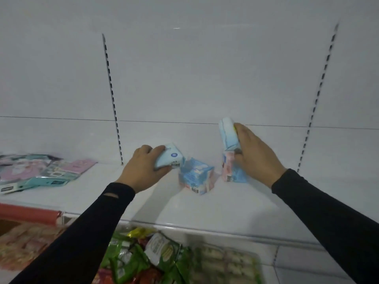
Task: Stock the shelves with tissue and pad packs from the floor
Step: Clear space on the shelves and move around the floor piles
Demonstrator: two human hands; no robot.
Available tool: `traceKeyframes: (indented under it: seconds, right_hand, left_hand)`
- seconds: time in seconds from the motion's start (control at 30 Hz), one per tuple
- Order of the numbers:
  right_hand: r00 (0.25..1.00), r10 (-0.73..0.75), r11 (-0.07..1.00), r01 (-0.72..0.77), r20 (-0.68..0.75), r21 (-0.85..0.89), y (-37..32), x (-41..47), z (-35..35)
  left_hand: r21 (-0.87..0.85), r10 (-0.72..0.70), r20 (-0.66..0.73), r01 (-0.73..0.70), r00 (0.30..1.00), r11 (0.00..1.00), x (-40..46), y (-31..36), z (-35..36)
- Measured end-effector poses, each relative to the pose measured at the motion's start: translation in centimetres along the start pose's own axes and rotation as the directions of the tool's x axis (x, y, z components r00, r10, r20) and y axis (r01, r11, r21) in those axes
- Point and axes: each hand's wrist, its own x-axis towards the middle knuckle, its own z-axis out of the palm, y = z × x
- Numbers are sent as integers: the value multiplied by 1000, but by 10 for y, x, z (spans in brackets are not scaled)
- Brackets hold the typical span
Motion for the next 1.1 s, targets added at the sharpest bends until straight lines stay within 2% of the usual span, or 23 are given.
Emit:
traceKeyframes:
  seconds: [0.1, 0.27, 0.43, 0.57, 0.77, 0.93, 1.1]
  right_hand:
    - [999, 34, 991, -32, 12, -130, 14, -42, -39]
    - [989, 147, 947, -139, 3, -291, 50, -128, -119]
    - [951, 303, 854, -302, -66, -425, 95, -239, -207]
    - [880, 445, 712, -460, -166, -531, 126, -360, -288]
    - [706, 628, 436, -669, -329, -603, 150, -570, -420]
    - [454, 800, 149, -784, -392, -603, 145, -729, -497]
    - [255, 852, -62, -818, -457, -572, 132, -839, -536]
  left_hand:
    - [-109, 123, -13, -124, 992, 986, -6, 44, -4]
    - [-255, 354, 71, -326, 933, 910, -22, 143, 12]
    - [-392, 585, 103, -507, 805, 767, -50, 278, 50]
    - [-492, 758, 104, -629, 643, 601, -95, 408, 82]
    - [-595, 904, 61, -711, 424, 374, -197, 620, 129]
    - [-683, 975, 47, -705, 217, 190, -303, 767, 167]
    - [-775, 998, 52, -631, -25, 24, -404, 884, 209]
